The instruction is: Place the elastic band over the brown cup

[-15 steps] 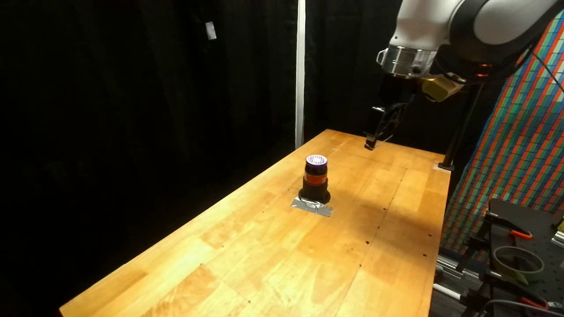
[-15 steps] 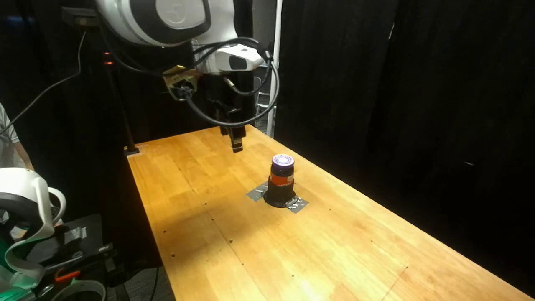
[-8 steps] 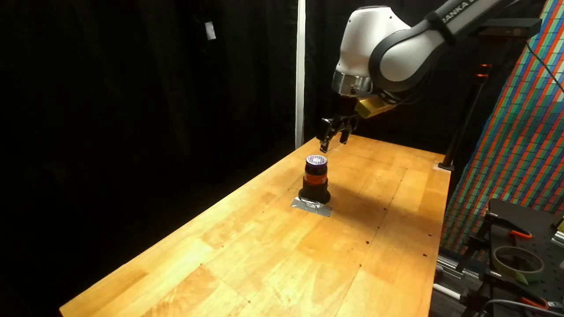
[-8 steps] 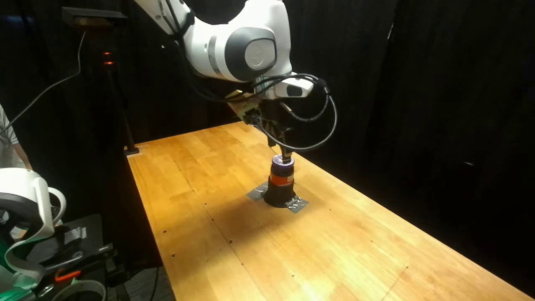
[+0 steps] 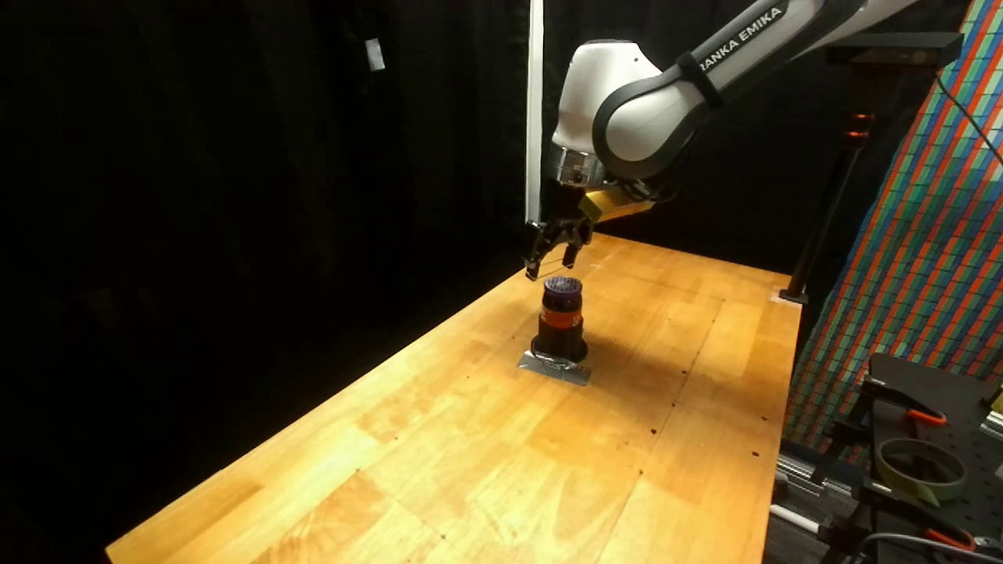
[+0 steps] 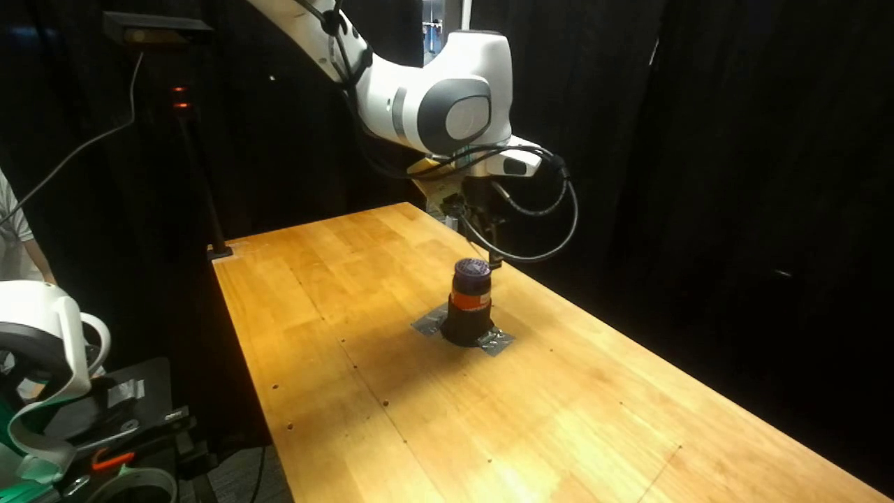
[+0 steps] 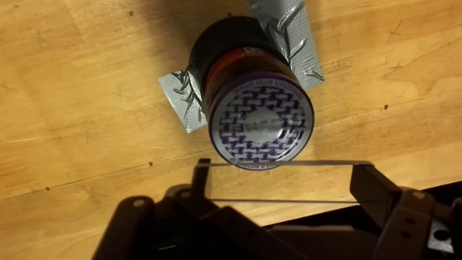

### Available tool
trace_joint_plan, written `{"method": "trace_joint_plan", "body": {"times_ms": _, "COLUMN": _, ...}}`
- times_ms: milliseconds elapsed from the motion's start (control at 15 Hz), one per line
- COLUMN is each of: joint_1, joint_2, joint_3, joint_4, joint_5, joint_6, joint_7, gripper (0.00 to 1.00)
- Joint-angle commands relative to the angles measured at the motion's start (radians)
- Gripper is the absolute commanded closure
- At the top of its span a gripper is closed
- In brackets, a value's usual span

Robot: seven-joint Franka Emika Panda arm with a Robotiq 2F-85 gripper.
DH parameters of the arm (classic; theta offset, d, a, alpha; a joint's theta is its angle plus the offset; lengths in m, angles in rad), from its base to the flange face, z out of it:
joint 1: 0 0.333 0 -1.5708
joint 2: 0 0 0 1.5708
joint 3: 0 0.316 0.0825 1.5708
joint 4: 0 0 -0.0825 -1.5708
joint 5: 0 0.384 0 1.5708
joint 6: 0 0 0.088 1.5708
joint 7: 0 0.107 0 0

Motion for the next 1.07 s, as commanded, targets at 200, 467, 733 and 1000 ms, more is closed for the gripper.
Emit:
{"method": "trace_joint_plan", "body": {"times_ms": 200, "joint_1": 0.054, "joint_2": 0.099, "joint_3": -0.067, "joint_4": 0.127, "joint_5": -0.002, "joint_6": -0.041, "joint_7": -0.002, "gripper": 0.0}}
{"method": "trace_joint_plan", "body": {"times_ms": 467, "joint_1": 0.061, "joint_2": 0.108, "joint_3": -0.073, "joint_4": 0.142, "joint_5": 0.006, "joint_6": -0.106, "joint_7": -0.011, "gripper": 0.0}}
{"method": "trace_joint_plan", "body": {"times_ms": 733, "joint_1": 0.061, "joint_2": 0.111, "joint_3": -0.069, "joint_4": 0.173, "joint_5": 0.019, "joint_6": -0.223, "joint_7": -0.003, "gripper": 0.0}}
{"method": "trace_joint_plan", "body": {"times_ms": 1000, "joint_1": 0.046, "joint_2": 0.13, "joint_3": -0.058, "joint_4": 0.221, "joint_5": 0.039, "joint_6": -0.356, "joint_7": -0.019, "gripper": 0.0}}
